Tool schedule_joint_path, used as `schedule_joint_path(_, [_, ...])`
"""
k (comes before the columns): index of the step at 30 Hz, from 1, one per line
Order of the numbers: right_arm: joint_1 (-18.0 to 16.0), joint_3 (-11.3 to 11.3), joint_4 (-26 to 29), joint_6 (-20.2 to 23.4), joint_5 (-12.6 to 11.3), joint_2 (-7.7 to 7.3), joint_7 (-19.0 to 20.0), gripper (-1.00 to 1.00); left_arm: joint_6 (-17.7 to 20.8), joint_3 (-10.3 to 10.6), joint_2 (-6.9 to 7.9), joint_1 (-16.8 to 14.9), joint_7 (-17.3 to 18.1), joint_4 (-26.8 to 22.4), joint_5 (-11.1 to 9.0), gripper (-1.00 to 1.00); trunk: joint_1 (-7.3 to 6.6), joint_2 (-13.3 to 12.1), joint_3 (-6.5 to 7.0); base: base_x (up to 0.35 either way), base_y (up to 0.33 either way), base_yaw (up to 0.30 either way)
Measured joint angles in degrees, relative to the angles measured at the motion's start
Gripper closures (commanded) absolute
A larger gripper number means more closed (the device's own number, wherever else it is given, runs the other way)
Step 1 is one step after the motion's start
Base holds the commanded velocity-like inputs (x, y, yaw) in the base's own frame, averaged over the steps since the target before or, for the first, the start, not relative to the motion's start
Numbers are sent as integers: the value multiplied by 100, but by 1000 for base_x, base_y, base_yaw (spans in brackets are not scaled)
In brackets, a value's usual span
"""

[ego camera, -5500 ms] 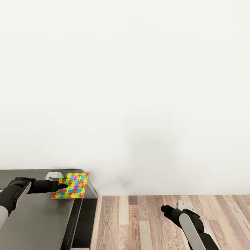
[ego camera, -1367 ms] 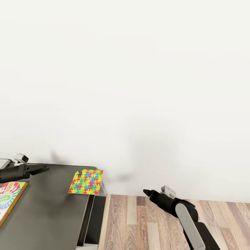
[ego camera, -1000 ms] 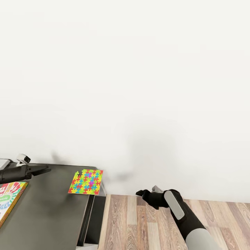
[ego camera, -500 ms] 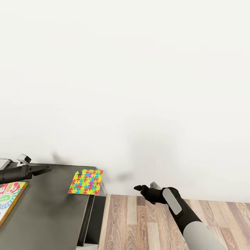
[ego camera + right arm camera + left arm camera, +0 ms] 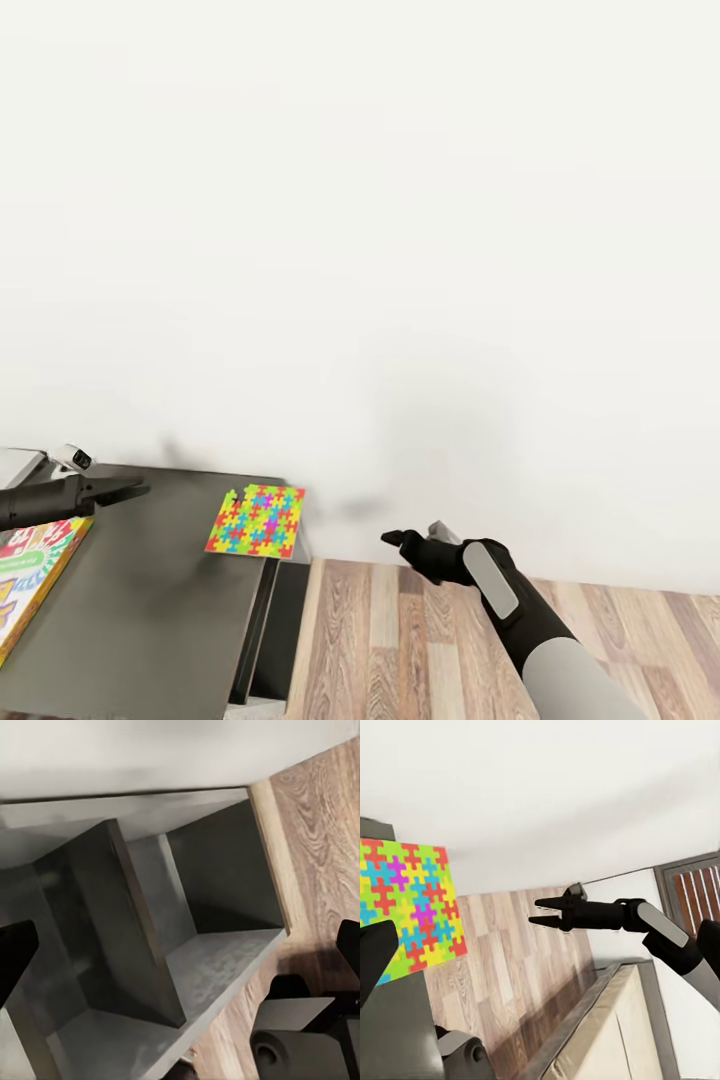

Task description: Put all the toys in the child's room - the three board games (two on the bed and one on the table), the two jigsaw puzzles on the table, and the tennis ball on the table - inside the toy box on the table in the child's room.

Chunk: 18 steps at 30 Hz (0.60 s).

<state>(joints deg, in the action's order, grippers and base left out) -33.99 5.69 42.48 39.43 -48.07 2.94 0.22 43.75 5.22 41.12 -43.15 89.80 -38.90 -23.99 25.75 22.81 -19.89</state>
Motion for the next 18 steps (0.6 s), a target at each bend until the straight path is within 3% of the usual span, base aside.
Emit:
schedule_joint_path(14, [0, 12, 0, -183, -3, 6, 2, -100, 2, 6, 0, 0, 0, 0, 0, -100, 0, 0, 0, 0, 0, 284])
schedule_joint_path(18, [1, 12, 1, -187, -1, 5, 2, -100, 2, 7, -4, -1, 0, 1, 0, -100, 0, 0, 0, 0, 0, 108])
